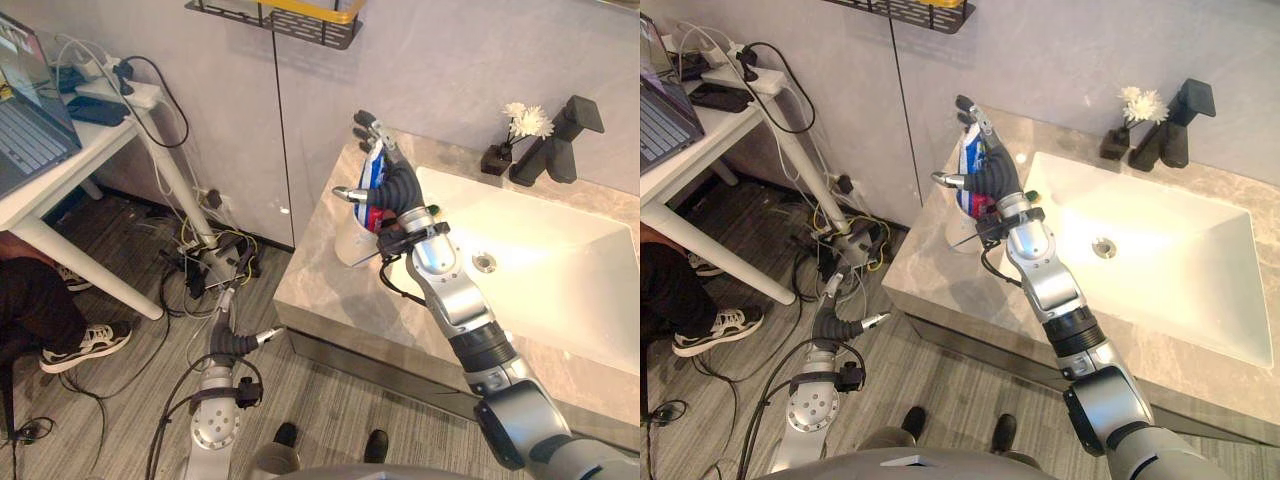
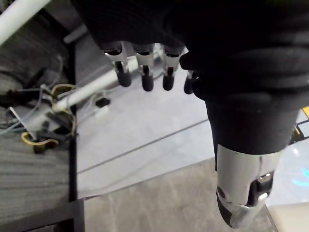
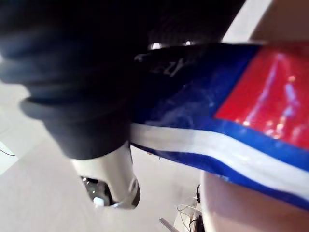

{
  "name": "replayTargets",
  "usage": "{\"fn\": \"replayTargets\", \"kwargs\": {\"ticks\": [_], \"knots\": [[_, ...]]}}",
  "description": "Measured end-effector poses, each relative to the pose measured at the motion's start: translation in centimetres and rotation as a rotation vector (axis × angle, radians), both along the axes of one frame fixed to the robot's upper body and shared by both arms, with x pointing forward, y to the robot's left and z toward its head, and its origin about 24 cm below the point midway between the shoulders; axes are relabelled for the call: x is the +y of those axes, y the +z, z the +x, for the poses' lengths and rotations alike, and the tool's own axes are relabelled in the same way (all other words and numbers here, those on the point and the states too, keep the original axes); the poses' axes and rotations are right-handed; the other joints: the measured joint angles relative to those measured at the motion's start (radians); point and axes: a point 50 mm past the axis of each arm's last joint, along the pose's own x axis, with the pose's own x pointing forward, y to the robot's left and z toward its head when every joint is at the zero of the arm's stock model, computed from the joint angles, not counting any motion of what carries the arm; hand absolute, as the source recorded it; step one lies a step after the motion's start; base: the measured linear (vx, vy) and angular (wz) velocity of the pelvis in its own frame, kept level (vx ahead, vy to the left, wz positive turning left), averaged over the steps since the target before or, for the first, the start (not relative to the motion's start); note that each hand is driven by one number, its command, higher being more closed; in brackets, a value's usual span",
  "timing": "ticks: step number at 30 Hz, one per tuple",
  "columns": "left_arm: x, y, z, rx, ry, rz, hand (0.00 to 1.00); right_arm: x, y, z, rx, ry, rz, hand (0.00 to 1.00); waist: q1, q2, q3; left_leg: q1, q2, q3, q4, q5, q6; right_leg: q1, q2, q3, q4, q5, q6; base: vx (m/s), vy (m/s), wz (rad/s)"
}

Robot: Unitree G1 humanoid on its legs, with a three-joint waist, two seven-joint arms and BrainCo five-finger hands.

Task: Organize washtable

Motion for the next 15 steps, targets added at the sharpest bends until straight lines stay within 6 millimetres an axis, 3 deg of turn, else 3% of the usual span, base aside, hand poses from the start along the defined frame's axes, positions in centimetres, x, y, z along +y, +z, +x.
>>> {"fn": "replayTargets", "kwargs": {"ticks": [15], "knots": [[0.01, -0.69, -0.12, 0.03, 0.002, -0.003, 0.0, 0.34, 0.47, -0.84, -0.03, 0.02, 0.028, 0.0, 0.0, -0.001, -0.037, 0.012, 0.001, 0.017, 0.002, 0.0, 0.0, 0.005, 0.002, 0.014, 0.0, 0.004, 0.002, -0.01, 0.0, -0.02]]}}
